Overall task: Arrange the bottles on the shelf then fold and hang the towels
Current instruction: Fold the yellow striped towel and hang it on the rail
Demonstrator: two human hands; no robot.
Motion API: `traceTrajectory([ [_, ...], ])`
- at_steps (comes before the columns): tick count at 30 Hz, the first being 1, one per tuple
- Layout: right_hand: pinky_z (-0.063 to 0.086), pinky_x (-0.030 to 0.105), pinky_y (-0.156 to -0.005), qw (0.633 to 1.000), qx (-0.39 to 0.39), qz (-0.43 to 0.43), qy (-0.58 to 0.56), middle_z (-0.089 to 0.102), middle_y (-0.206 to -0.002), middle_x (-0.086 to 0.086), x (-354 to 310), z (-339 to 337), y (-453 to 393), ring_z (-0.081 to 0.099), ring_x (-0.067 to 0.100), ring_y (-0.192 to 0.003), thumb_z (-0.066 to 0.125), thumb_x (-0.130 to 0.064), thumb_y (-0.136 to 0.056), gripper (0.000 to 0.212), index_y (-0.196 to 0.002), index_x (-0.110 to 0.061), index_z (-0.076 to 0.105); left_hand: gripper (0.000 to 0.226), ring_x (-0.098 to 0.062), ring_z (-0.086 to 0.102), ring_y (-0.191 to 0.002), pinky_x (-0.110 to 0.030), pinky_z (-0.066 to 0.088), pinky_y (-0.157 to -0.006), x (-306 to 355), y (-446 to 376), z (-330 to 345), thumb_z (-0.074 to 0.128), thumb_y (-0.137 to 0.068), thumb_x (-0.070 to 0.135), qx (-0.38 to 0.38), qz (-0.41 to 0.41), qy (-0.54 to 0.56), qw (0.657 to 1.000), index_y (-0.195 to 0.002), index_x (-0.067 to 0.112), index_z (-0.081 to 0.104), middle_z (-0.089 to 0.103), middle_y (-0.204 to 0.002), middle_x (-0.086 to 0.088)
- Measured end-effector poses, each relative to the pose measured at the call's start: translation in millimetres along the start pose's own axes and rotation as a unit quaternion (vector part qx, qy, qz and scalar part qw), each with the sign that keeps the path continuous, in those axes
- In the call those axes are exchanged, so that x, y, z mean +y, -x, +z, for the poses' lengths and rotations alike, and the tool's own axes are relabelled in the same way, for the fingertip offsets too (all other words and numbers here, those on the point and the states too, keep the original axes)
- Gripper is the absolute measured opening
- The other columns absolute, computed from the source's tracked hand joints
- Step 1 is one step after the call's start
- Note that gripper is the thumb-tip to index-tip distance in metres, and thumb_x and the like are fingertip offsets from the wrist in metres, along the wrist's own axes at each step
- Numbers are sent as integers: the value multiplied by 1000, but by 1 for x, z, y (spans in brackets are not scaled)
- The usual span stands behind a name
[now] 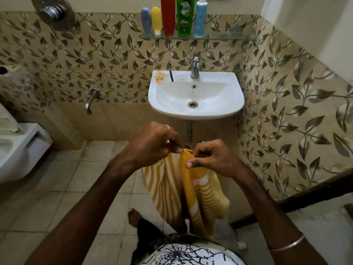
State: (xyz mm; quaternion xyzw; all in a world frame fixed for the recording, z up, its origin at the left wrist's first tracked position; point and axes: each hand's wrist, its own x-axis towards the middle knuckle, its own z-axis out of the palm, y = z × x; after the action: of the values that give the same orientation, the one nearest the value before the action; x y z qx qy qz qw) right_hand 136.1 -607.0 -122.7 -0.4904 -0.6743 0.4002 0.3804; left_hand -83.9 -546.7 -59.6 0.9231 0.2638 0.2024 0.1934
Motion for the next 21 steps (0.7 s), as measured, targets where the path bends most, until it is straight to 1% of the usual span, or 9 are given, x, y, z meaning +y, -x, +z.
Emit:
traceTrajectory([
  [2,49,38,-55,999,-17,30,6,73,-74,2,7,-5,3,63,14,-62,84,-63,-60,47,-73,-18,77,14,-4,68,-72,-24,58,-62,-3,2,-7,81,-79,7,13,-9,-7,1000,-89,16,79,77,-84,2],
  [3,48,35,-56,999,-23,43,6,72,-74,3,11,-8,5,62,11,-63,84,-66,-59,50,-72,-19,77,15,-4,68,-71,-23,57,-62,-5,4,-11,80,-79,5,23,-16,-7,1000,-89,15,79,76,-83,3],
  [6,46,34,-58,997,-40,69,0,72,-75,9,24,-12,12,62,14,-65,83,-71,-57,49,-69,-24,76,14,1,67,-70,-21,56,-62,-15,11,-27,81,-79,5,60,-42,-11,997,-89,15,79,75,-81,4],
  [10,44,30,-59,997,-46,62,12,73,-77,6,28,-7,18,60,7,-64,80,-70,-60,44,-72,-27,77,11,4,66,-67,-6,46,-56,-18,20,-46,79,-81,7,91,-69,20,993,-90,13,78,74,-81,3],
  [11,48,30,-62,998,-38,55,17,75,-80,0,26,-4,17,64,6,-69,81,-66,-62,40,-76,-28,78,11,4,66,-68,-4,45,-56,-15,21,-49,79,-81,6,92,-62,15,994,-90,12,78,73,-81,2],
  [13,54,38,-73,999,-23,40,29,76,-90,-7,24,2,11,69,9,-82,81,-59,-65,36,-86,-29,80,9,7,65,-68,-2,44,-57,-8,21,-53,78,-82,7,93,-46,-5,995,-90,11,77,73,-81,2],
  [16,54,43,-82,998,-8,0,63,72,-96,-7,25,13,2,68,12,-92,82,-57,-66,38,-99,-36,78,8,3,66,-68,-3,45,-58,-1,18,-59,78,-82,6,107,-32,-11,994,-89,11,78,74,-81,3],
  [19,54,40,-87,990,-36,15,135,63,-110,-8,24,21,-1,62,12,-104,76,-74,-59,53,-107,-52,70,11,5,66,-68,-5,46,-60,1,17,-65,79,-81,6,131,-33,-20,991,-89,13,77,73,-80,4],
  [21,52,37,-89,976,-35,32,211,60,-118,-11,23,28,-2,60,14,-109,69,-81,-56,61,-107,-49,70,13,11,64,-68,-2,45,-60,0,17,-67,79,-81,6,141,-42,-29,989,-92,13,77,72,-81,6],
])
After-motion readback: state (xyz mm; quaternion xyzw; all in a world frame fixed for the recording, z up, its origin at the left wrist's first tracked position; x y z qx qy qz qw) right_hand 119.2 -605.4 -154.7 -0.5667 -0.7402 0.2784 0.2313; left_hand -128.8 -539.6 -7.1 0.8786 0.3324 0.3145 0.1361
